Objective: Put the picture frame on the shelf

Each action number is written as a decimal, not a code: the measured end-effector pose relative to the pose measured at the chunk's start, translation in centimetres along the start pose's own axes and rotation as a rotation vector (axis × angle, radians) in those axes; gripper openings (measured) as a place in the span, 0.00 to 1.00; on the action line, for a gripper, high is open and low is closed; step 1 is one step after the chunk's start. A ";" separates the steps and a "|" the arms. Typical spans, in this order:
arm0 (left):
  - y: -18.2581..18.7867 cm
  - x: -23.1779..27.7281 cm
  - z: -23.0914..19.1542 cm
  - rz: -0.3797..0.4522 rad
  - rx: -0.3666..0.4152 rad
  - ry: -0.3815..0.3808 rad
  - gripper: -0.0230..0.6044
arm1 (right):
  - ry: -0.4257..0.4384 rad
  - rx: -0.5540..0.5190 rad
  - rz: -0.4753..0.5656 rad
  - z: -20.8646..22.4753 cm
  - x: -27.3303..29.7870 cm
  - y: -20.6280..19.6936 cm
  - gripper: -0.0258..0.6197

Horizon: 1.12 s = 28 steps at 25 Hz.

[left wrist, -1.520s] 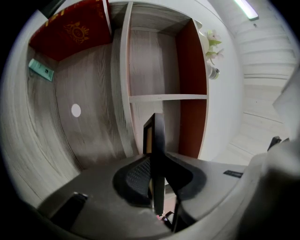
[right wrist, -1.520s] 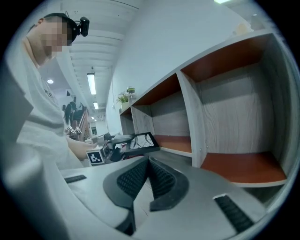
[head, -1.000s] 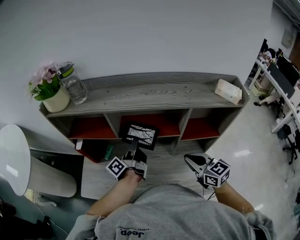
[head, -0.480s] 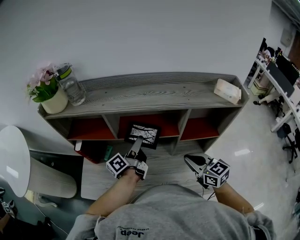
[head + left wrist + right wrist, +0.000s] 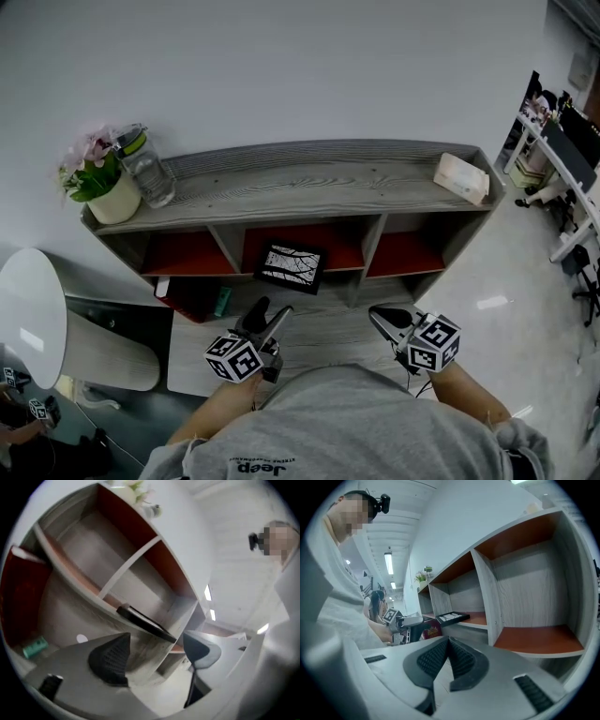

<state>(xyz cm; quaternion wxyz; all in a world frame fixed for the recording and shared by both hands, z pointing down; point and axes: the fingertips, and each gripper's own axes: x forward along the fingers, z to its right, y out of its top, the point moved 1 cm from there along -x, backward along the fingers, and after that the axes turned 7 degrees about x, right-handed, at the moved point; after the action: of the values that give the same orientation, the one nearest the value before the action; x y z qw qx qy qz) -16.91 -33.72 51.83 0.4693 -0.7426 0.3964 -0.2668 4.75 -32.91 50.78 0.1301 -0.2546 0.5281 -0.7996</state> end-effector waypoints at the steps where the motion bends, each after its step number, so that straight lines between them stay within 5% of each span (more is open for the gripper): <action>1: 0.0 -0.1 0.5 -0.025 0.116 0.003 0.61 | 0.002 0.000 0.000 -0.1 0.1 0.0 0.06; 3: 0.1 0.1 1.4 -0.066 0.323 0.015 0.51 | 0.006 -0.002 0.002 -0.2 0.1 -0.1 0.06; 5: 0.3 0.5 1.7 -0.095 0.434 0.041 0.33 | 0.009 -0.002 0.002 -0.3 0.2 -0.2 0.06; 10: 0.4 1.5 0.8 -0.147 0.493 0.123 0.07 | 0.007 -0.002 0.000 -0.5 -0.2 -0.5 0.06; 28: 0.2 5.1 0.5 -0.234 0.513 0.120 0.06 | -0.040 0.023 0.020 0.3 -2.0 -0.9 0.06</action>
<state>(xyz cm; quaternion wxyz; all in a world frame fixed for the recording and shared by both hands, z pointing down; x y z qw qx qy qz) -13.85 -37.82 51.59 0.5837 -0.6232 0.2544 -0.4541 6.58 -31.81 51.16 0.1516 -0.2639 0.5185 -0.7991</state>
